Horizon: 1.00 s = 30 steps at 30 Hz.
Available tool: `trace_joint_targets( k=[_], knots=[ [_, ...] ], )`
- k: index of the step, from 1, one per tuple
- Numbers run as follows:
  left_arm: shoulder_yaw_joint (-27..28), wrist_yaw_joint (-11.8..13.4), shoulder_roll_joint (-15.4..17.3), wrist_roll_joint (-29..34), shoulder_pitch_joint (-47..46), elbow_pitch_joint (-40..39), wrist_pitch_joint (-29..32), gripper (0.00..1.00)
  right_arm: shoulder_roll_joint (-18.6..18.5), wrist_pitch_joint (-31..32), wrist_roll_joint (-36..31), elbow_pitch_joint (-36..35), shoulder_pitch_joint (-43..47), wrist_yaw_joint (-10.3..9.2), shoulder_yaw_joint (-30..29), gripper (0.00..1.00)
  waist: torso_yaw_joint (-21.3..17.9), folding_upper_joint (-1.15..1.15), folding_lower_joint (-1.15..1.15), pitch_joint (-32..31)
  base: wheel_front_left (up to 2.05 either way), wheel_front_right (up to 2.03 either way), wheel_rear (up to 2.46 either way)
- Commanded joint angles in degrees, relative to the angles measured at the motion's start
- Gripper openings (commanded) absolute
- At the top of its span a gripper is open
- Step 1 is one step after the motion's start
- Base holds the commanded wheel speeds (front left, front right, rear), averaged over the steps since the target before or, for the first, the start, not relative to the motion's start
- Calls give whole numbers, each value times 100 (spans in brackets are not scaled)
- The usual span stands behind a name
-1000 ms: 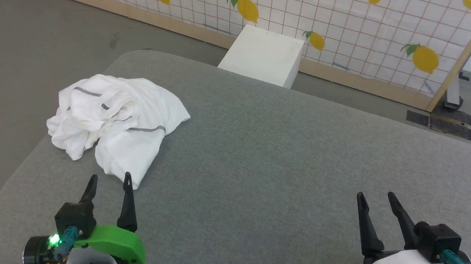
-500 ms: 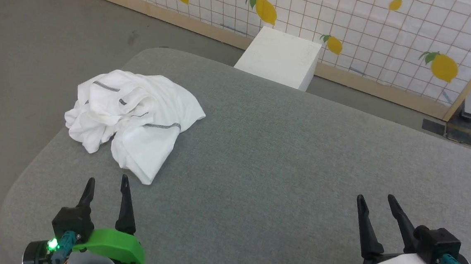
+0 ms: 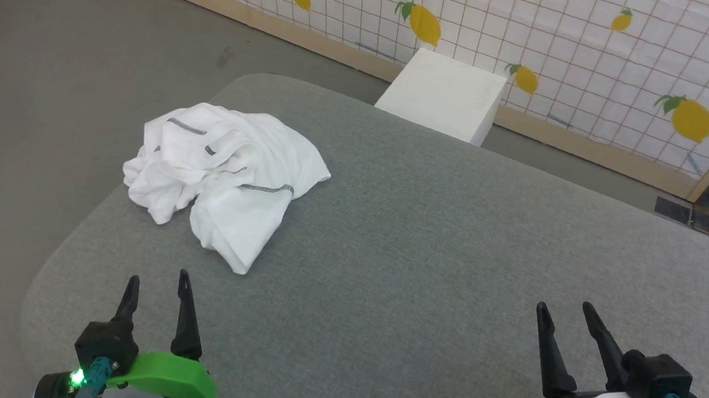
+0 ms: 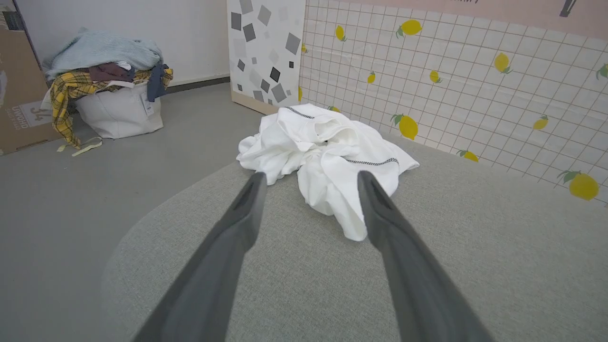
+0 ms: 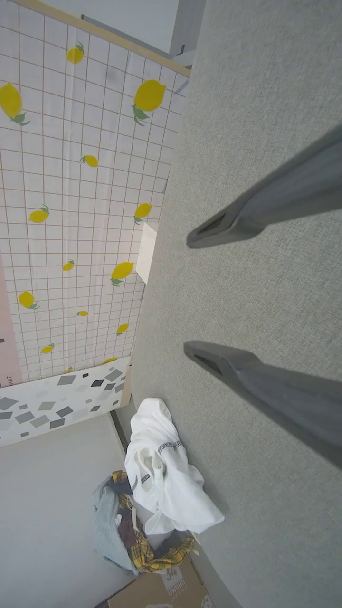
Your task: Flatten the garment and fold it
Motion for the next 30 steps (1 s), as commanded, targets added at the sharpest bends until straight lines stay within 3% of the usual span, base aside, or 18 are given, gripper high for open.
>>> trace_joint_targets(
  k=[1, 18, 30],
  knots=[
    [12, 43, -24, -64, 100, 33, -71, 100, 1, -69, 70, 42, 92, -7, -9, 100, 48, 0, 0, -6, 0, 0, 0],
    [8, 111, -28, -173, 111, 127, -271, 100, 2, -270, 200, 203, 145, -9, -25, 100, 391, 0, 0, 68, 0, 0, 0],
    [12, 48, -28, -191, -8, 195, -275, 100, 2, -274, 142, 219, 97, -9, -1, 100, 294, 0, 0, 100, 0, 0, 0]
  ],
)
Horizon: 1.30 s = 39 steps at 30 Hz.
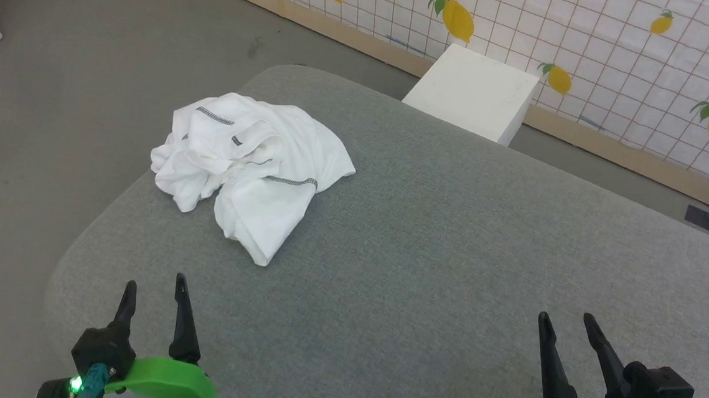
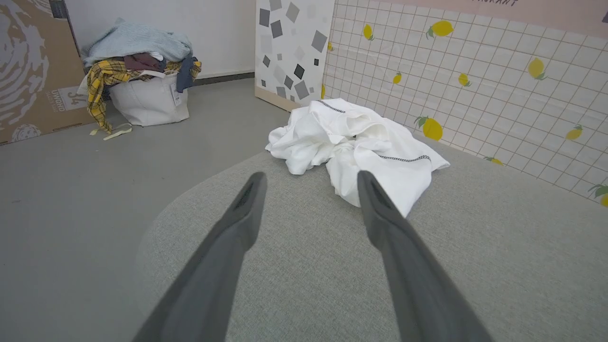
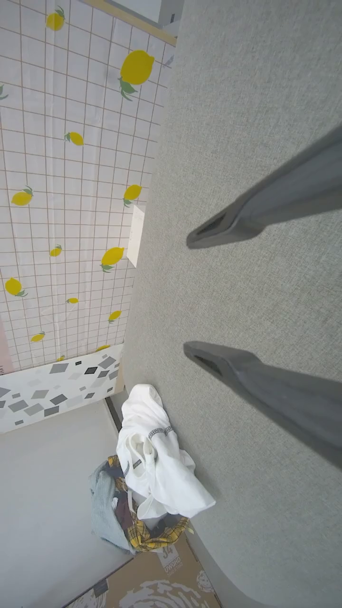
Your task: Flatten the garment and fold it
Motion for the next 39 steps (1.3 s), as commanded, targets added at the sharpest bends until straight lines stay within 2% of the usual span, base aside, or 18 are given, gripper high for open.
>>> trace_joint_targets(
  k=[1, 4, 8, 11, 15, 19, 25, 29, 32, 34, 35, 36, 39],
  knots=[
    [13, -96, -23, -7, -81, 66, -41, 100, 1, -35, -20, 6, 21, -9, 1, 100, -16, 0, 0, 17, 0, 0, 0],
    [110, -348, 58, -149, -560, 336, -41, 100, 1, -35, -80, -17, -1, -9, 6, 100, -84, 0, 0, 98, 0, 0, 0],
    [215, -751, 344, -470, -1613, 972, 187, 100, 1, -33, -265, -52, -126, -9, 6, 100, -298, 0, 0, 380, 0, 0, 0],
    [259, -1028, 598, -788, -2559, 1581, 778, 100, 1, 37, -449, -159, -290, -9, -53, 100, -531, 0, 0, 742, 0, 0, 0],
    [310, -1175, 851, -1208, -3568, 2400, 1734, 100, 1, 187, -660, -372, -462, -9, -127, 100, -864, 0, 0, 1219, 0, 0, 0],
    [139, -1284, 923, -1602, -4222, 3055, 2824, 100, 1, 305, -733, -539, -514, -9, -249, 100, -1063, 0, 0, 1600, 0, 0, 0],
    [-187, -1313, 1118, -1693, -4617, 3708, 3886, 100, 1, 431, -826, -797, -551, -9, -292, 100, -1267, 0, 0, 2027, 0, 0, 0],
    [-240, -1084, 1157, -1676, -4590, 4168, 4362, 100, 1, 454, -844, -896, -566, -9, -287, 100, -1326, 0, 0, 2152, 0, 0, 0],
    [-208, -815, 1139, -1688, -4519, 4414, 4547, 100, 1, 470, -836, -915, -590, -9, -268, 100, -1337, 0, 0, 2177, 0, 0, 0],
    [-124, -729, 1062, -1798, -4485, 4503, 4583, 98, 1, 467, -807, -913, -609, -9, -267, 100, -1315, 0, 0, 2155, 0, 0, 0],
    [-68, -668, 1054, -1825, -4486, 4485, 4437, 13, 1, 461, -795, -909, -613, -9, -268, 100, -1294, 0, 0, 2136, 0, 0, 0],
    [-36, -619, 1064, -1817, -4491, 4456, 4272, 0, 1, 458, -788, -900, -615, -9, -260, 100, -1280, 0, 0, 2114, 0, 0, 0],
    [133, -413, 1138, -1775, -4592, 4255, 3431, 0, 1, 436, -750, -836, -624, -9, -216, 100, -1234, 0, 0, 1974, 0, 0, 0]
  ],
)
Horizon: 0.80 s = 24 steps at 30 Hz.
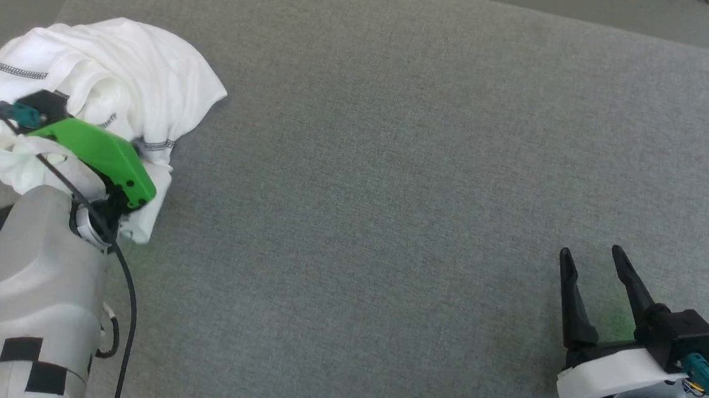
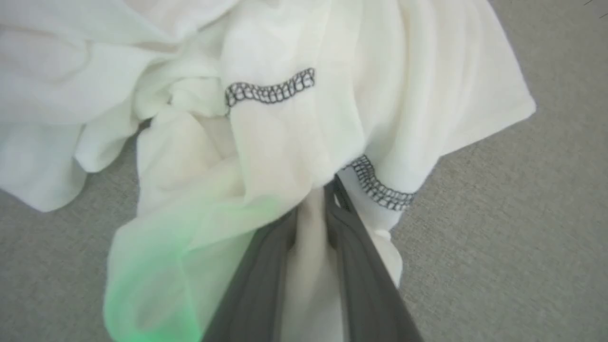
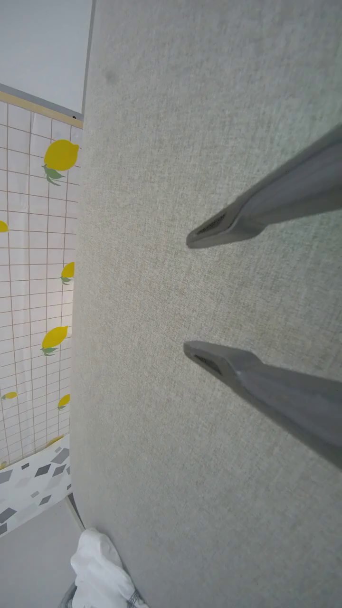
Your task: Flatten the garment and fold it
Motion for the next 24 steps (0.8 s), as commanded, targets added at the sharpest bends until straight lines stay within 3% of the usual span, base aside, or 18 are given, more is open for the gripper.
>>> trace_joint_targets(
  k=[1, 3, 6, 11, 19, 24],
  knots=[
    [17, 54, 25, 80, 8, -44, -272, 0, 0, -39, 39, 22, -90, -9, 24, 100, 57, 0, 0, -167, 0, 0, 0],
    [44, 25, 164, 173, -163, -259, -803, 0, 0, -79, 95, 97, -94, -9, 59, 100, 55, 0, 0, -306, 0, 0, 0],
    [-5, -234, 413, 304, -576, -584, -1407, 0, 0, -166, 216, 244, -110, -9, 137, 100, -3, 0, 0, -578, 0, 0, 0],
    [-304, -681, 641, 429, -1508, -1208, -1651, 0, 0, -325, 510, 538, -90, -9, 247, 100, -242, 0, 0, -1055, 0, 0, 0],
    [-1124, -887, 205, 23, -2988, -2127, -1295, 0, 0, -474, 878, 945, -17, -9, 277, 100, -872, 0, 0, -1615, 0, 0, 0],
    [-1613, -894, -49, -443, -3131, -2345, -1053, 0, 0, -490, 1000, 949, 31, -9, 70, 100, -1227, 0, 0, -1754, 0, 0, 0]
  ],
)
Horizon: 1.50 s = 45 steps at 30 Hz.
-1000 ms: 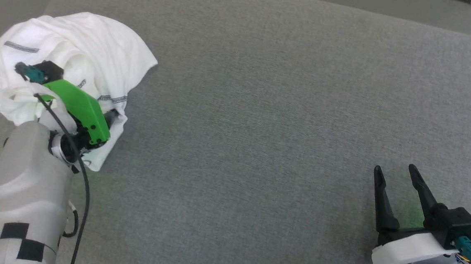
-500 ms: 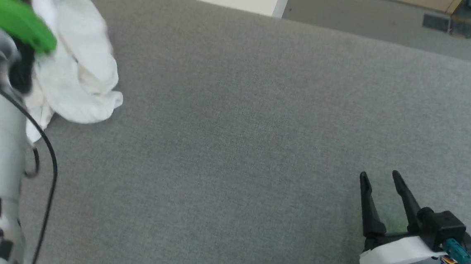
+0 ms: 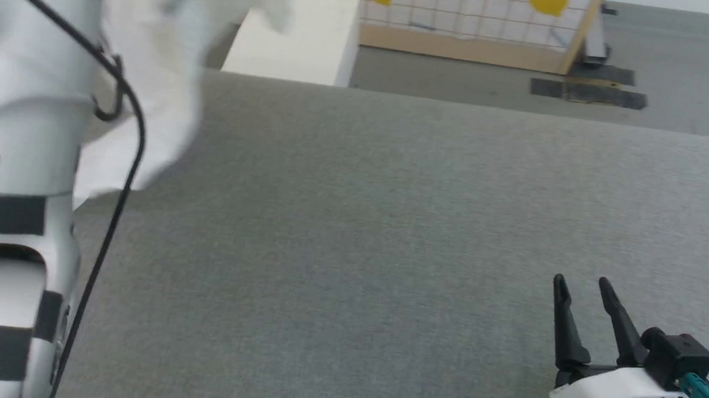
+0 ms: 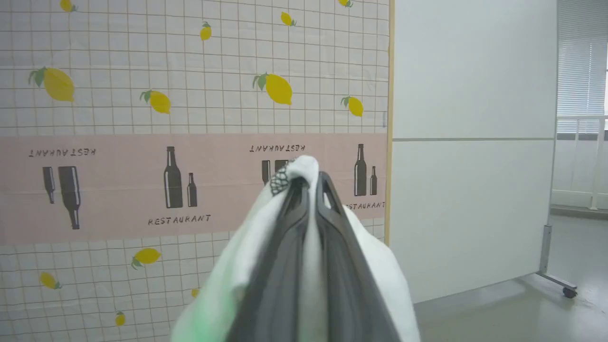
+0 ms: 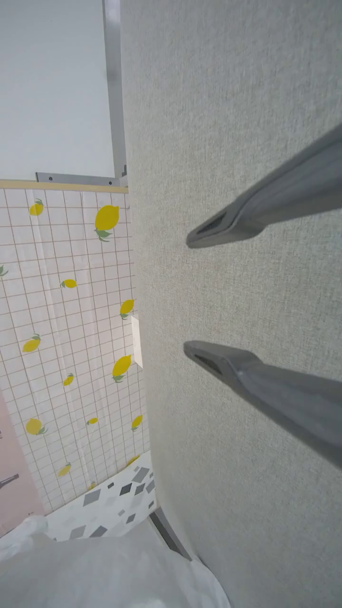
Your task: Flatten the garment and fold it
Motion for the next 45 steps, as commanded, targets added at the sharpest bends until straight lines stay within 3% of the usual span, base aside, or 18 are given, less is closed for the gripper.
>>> trace_joint_targets(
  k=[1, 5, 11, 17, 22, 24, 29, 34, 38, 43, 44, 45],
  knots=[
    [-124, -37, -26, -113, 169, 18, 115, 0, 0, -32, 47, -27, 66, -9, -56, 100, -452, 0, 0, -313, 0, 0, 0],
    [-472, -38, -188, -429, 831, 77, 377, 0, 0, -33, 27, -86, 212, -9, -269, 100, -560, 0, 0, -344, 0, 0, 0],
    [-1123, -39, -777, -938, 2462, 169, 657, 0, 0, -34, -35, -148, 409, -9, -452, 100, -588, 0, 0, -338, 0, 0, 0],
    [-2167, -39, -1026, -1146, 3940, 621, 922, 0, 0, -34, -59, -200, 414, -9, -411, 100, -579, 0, 0, -258, 0, 0, 0],
    [-2642, 28, -1109, -1357, 4512, 1066, 1311, 3, 0, -34, 5, -194, 312, -9, -281, 100, -603, 0, 0, -235, 0, 0, 0],
    [-2663, 88, -1117, -1376, 4493, 1081, 1260, 100, 0, -34, 37, -186, 282, -9, -243, 100, -600, 0, 0, -250, 0, 0, 0],
    [-2013, 316, -1067, -1705, 4307, 724, 650, 100, 0, -34, 82, -154, 351, -9, -235, 100, -541, 0, 0, -392, 0, 0, 0],
    [-1275, 601, -669, -1803, 4343, 115, -181, 100, 0, -34, 122, -132, 490, -9, -289, 100, -428, 0, 0, -559, 0, 0, 0],
    [-857, 884, -95, -1284, 4693, -318, -1412, 100, 0, -35, 140, -115, 561, -9, -320, 100, -348, 0, 0, -662, 0, 0, 0],
    [-396, 1234, 224, -878, 5513, -583, -2359, 100, 0, -35, 166, -27, 618, -9, -323, 100, -280, 0, 0, -742, 0, 0, 0],
    [-339, 1291, 287, -655, 5699, -696, -2412, 100, 0, -35, 179, 29, 629, -9, -324, 100, -260, 0, 0, -744, 0, 0, 0],
    [77, 1396, 236, 32, 6180, -1378, -2439, 100, 0, 24, 261, 279, 629, -9, -377, 100, -217, 0, 0, -727, 0, 0, 0]
  ],
)
